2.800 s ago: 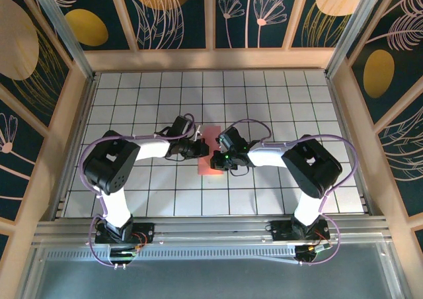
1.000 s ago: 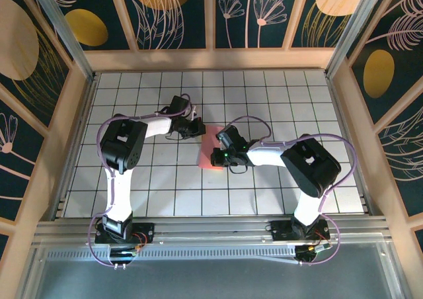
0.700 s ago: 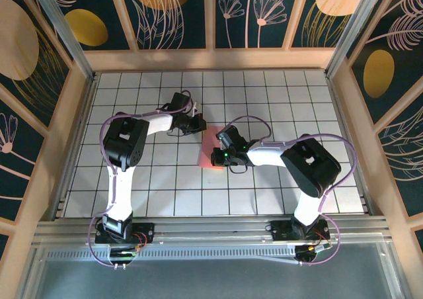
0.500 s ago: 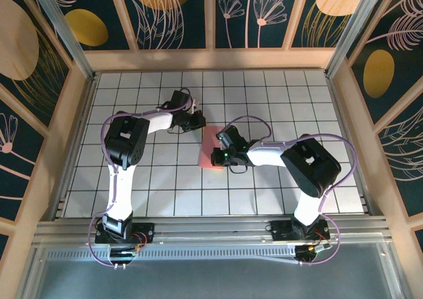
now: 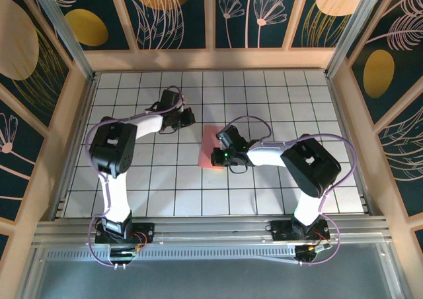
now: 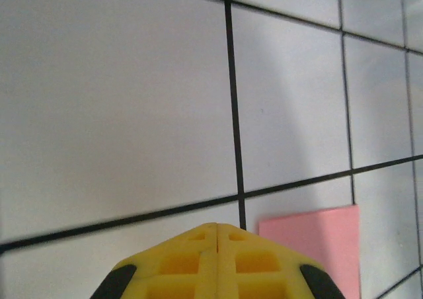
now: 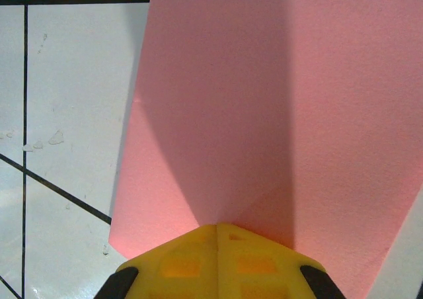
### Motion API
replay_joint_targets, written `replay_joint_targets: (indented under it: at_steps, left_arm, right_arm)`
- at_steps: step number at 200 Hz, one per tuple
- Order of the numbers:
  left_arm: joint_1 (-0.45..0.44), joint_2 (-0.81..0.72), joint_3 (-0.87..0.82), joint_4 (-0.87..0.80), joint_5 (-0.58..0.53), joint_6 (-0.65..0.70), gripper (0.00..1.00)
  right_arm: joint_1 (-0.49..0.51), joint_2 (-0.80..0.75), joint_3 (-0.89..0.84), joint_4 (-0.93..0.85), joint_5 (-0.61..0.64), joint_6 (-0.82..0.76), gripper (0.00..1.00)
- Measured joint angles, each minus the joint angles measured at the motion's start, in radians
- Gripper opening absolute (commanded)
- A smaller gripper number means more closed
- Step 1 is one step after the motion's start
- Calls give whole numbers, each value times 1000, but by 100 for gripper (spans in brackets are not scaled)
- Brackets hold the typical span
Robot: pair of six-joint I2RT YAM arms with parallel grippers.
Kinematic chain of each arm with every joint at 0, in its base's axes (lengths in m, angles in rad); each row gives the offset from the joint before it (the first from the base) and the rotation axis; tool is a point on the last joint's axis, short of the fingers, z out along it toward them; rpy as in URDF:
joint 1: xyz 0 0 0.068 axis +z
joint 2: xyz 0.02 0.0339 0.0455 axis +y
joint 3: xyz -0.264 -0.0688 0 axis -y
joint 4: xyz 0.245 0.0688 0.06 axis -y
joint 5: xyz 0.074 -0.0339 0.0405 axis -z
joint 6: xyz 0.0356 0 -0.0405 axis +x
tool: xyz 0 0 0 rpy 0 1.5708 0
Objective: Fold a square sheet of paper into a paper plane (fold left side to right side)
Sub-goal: Hold the square sheet of paper at the center of the table.
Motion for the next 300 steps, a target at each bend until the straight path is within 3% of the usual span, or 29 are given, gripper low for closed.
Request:
replay_joint_targets:
  at_steps: [30,50,109,212,253,300]
  left_arm:
    - [-1,-205,-171,70,26,-16,4]
    - [-24,-264,-290,137,75,-51,4]
    - [-175,-150,-348,192,166,-122,3]
    - [-182,-71,-304,201,107,-130,0]
    - [-187,-86,-355,268,103,-153,0]
    - [-196,-116,-424,348,79,-183,0]
  right_arm:
    - [0,0,0,0,0,0,0]
    - [0,0,0,0,0,0,0]
    - [0,0,1,-2,0,0,0]
    - [0,-11,2,-25,0,-3,0]
    - [-10,-27,7,-70,-18,-4,11]
    - [-55,-122,6,-153,-64,-1,36]
